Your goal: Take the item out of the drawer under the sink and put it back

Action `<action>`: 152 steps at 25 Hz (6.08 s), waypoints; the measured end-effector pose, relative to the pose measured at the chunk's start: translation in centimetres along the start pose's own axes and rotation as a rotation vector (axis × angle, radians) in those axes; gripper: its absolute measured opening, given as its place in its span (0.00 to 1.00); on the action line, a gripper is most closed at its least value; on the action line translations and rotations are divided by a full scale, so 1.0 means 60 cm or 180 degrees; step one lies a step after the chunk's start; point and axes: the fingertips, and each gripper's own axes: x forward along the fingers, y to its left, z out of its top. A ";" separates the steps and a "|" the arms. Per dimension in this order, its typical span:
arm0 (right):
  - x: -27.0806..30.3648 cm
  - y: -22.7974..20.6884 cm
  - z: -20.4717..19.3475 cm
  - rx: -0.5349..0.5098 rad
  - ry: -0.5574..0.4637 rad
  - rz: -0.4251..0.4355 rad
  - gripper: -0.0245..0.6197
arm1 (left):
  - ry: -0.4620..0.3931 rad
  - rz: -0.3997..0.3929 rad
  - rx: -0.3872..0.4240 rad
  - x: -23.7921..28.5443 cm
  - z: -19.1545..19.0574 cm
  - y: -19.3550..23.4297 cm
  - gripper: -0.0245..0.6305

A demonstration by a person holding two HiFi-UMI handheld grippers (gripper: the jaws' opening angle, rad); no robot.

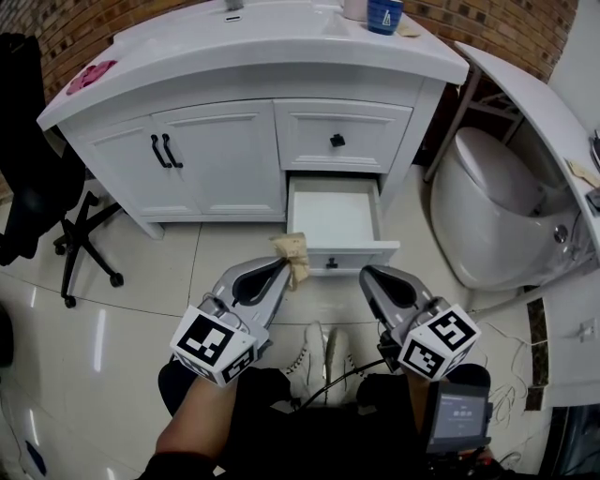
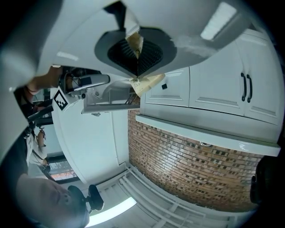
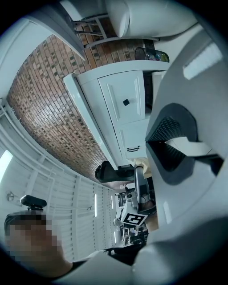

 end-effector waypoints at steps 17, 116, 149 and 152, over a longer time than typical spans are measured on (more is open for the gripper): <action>0.003 0.001 -0.006 0.0013 0.0009 -0.0002 0.05 | -0.0027 -0.0081 -0.0023 0.001 -0.001 -0.009 0.05; 0.062 -0.132 -0.080 0.0388 0.0271 -0.0110 0.05 | 0.2448 -0.0820 0.1967 0.424 -0.324 0.206 0.05; 0.030 -0.035 -0.032 -0.0060 0.0192 -0.0054 0.05 | 0.0479 -0.0127 0.0217 0.069 -0.067 -0.002 0.05; 0.026 -0.028 -0.028 -0.0072 0.0176 -0.0056 0.05 | 0.0453 -0.0116 0.0255 0.063 -0.065 -0.002 0.05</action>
